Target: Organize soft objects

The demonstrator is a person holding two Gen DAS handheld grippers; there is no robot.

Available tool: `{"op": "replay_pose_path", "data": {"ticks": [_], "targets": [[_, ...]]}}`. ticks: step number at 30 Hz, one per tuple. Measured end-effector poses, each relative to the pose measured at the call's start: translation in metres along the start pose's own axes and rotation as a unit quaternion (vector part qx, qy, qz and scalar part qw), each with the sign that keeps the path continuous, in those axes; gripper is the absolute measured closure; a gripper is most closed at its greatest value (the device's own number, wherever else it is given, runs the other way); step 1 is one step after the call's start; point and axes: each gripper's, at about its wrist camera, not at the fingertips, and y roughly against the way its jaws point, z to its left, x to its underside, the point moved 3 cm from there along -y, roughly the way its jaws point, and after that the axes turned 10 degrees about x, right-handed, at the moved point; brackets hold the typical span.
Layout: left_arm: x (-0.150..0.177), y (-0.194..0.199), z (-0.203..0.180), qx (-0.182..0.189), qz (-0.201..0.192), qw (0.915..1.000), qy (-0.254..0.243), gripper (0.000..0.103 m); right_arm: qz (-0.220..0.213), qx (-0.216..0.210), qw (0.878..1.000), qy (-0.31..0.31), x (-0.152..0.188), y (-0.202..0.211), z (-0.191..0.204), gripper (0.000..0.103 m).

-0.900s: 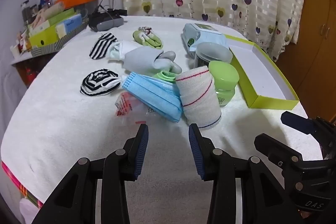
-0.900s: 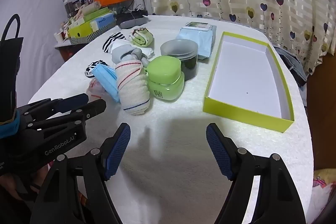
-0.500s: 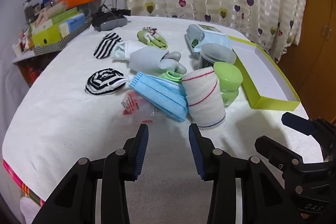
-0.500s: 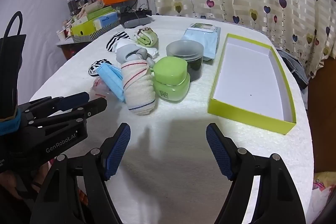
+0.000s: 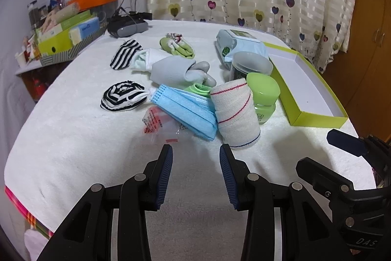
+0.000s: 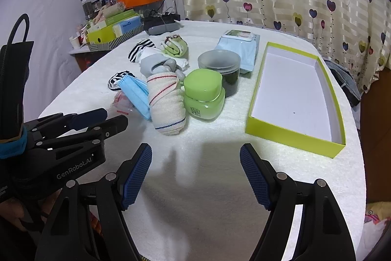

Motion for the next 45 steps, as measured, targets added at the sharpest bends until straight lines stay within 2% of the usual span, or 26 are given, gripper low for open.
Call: {"op": "replay_pose_path", "data": {"ticks": [26,32,45], "targets": [[0.0012,0.0020,0.0042,0.007,-0.009,0.9998,0.015,0.064,-0.010,-0.028,1.000,0.000,-0.0002,0.0053,-0.0011,0.028],[0.0024,0.0021,0.0084,0.024,-0.008,0.9992,0.030,0.064,-0.015,-0.035,0.999,0.004,-0.0015,0.0069,0.0027,0.028],[0.0041,0.0033,0.0088,0.011,-0.011,0.9996,0.024,0.064,-0.015,-0.038,0.999,0.010,-0.0001,0.0055,0.0055,0.028]]}}
